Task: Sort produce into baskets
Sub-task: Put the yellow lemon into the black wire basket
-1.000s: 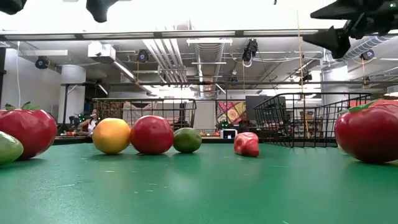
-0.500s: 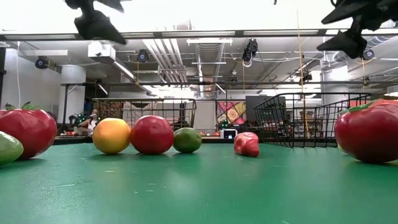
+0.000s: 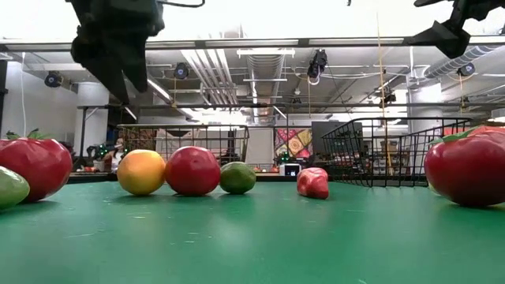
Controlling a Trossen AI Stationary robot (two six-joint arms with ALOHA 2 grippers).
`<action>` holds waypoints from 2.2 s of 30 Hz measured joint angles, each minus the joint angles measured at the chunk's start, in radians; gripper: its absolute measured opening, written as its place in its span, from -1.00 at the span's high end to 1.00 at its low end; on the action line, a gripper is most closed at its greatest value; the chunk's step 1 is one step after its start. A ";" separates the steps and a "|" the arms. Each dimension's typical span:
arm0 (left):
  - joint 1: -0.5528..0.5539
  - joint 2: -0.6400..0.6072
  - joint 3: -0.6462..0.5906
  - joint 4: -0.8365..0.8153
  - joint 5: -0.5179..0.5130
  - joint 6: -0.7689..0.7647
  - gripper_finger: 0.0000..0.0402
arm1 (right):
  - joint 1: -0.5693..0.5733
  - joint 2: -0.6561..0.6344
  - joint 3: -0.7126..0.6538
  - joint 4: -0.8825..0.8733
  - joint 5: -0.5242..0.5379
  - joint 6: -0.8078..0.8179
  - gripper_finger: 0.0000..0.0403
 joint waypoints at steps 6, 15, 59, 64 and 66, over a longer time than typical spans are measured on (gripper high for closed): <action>0.000 0.071 0.006 0.011 0.008 -0.028 -0.73 | 0.000 0.011 0.000 0.000 0.000 -0.001 -0.62; -0.001 0.183 0.086 0.012 0.024 -0.015 -0.73 | 0.000 0.023 0.000 -0.002 -0.017 0.010 -0.62; -0.001 0.406 0.063 0.071 0.085 -0.034 -0.23 | 0.000 0.032 -0.001 -0.007 -0.079 0.009 -0.62; -0.001 0.406 0.063 0.072 0.085 -0.031 -0.10 | 0.000 0.032 -0.001 -0.007 -0.078 0.002 -0.62; -0.001 0.406 0.063 0.072 0.085 -0.031 -0.03 | 0.000 0.032 -0.001 -0.007 -0.078 0.002 -0.62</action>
